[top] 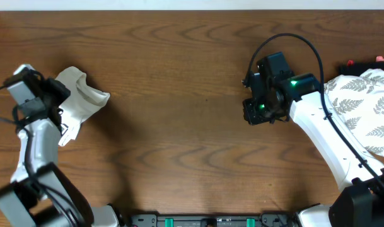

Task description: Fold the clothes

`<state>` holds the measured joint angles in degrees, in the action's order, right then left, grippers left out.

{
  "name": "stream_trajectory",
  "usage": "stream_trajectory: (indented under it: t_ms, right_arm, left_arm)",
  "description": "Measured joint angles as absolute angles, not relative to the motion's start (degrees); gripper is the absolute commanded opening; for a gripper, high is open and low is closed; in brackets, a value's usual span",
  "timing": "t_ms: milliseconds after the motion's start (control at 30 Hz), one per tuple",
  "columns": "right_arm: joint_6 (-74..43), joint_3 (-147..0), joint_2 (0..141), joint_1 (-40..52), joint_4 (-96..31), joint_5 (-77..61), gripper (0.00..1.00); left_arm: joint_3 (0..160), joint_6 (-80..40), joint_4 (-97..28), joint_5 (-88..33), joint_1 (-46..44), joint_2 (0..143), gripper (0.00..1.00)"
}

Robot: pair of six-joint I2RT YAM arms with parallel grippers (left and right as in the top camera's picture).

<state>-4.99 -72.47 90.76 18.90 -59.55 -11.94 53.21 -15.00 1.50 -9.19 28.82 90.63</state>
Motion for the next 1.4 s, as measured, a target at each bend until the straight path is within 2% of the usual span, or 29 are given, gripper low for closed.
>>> stream_trajectory:
  t_ms: [333, 567, 1100, 1400]
  right_arm:
    - [-5.41, -72.47, 90.76, 18.90, -59.51, -11.92, 0.21]
    - [-5.87, -72.47, 90.76, 18.90, -59.55, -11.92, 0.21]
    - [-7.22, -72.47, 90.76, 18.90, -60.27, -11.92, 0.21]
    - [-7.42, -72.47, 90.76, 18.90, -60.45, -11.92, 0.21]
  left_arm:
    - [53.21, -8.84, 5.85, -5.28, 28.71, 104.66, 0.06]
    - [54.72, -8.08, 8.08, 0.51, 28.03, 108.57, 0.06]
    - [56.07, -28.34, 10.35, 7.94, 27.53, 110.89, 0.06]
    - [60.20, -32.36, 5.61, 9.82, 28.88, 112.29, 0.06]
